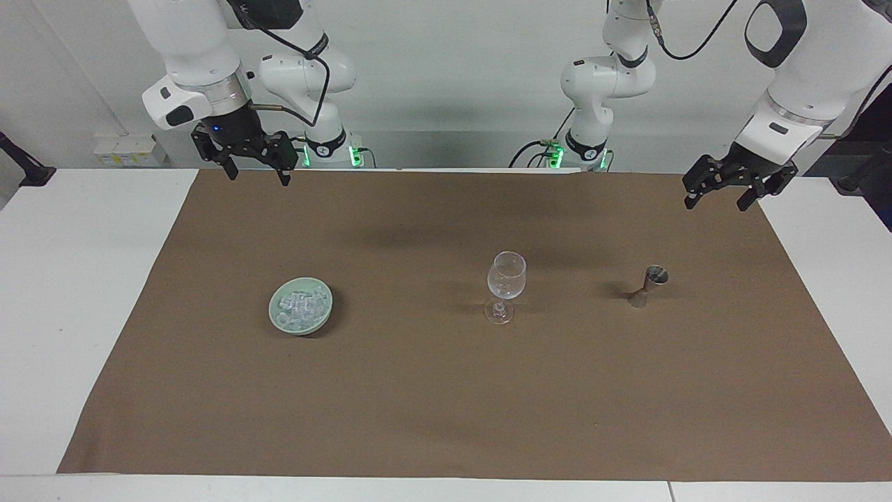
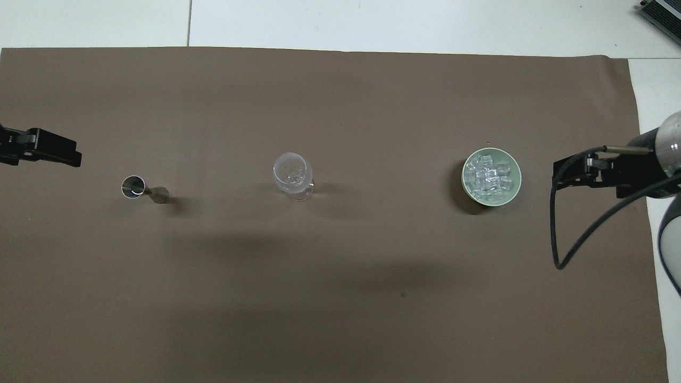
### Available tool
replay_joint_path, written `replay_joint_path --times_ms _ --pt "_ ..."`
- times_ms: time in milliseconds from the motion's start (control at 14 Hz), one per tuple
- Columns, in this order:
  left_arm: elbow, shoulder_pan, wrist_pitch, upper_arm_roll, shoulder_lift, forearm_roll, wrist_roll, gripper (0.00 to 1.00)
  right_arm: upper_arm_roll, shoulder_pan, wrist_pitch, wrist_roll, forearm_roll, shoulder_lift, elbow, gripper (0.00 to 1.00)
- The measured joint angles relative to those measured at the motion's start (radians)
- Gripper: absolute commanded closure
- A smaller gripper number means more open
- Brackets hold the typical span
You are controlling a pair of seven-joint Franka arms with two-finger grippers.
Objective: Pour wine and add ice with both arms
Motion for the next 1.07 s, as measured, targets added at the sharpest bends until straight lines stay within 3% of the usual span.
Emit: replay_joint_path --times_ms 356,1069 --pt "-0.005 0.019 0.059 0.006 0.023 -0.024 0.263 0.0 0.0 0.0 0.0 0.0 0.0 0.0 0.0 0.0" --pt "-0.022 0.242 0.078 0.019 0.145 -0.347 0.964 0.0 0.0 0.0 0.0 0.0 0.0 0.0 0.0 0.0"
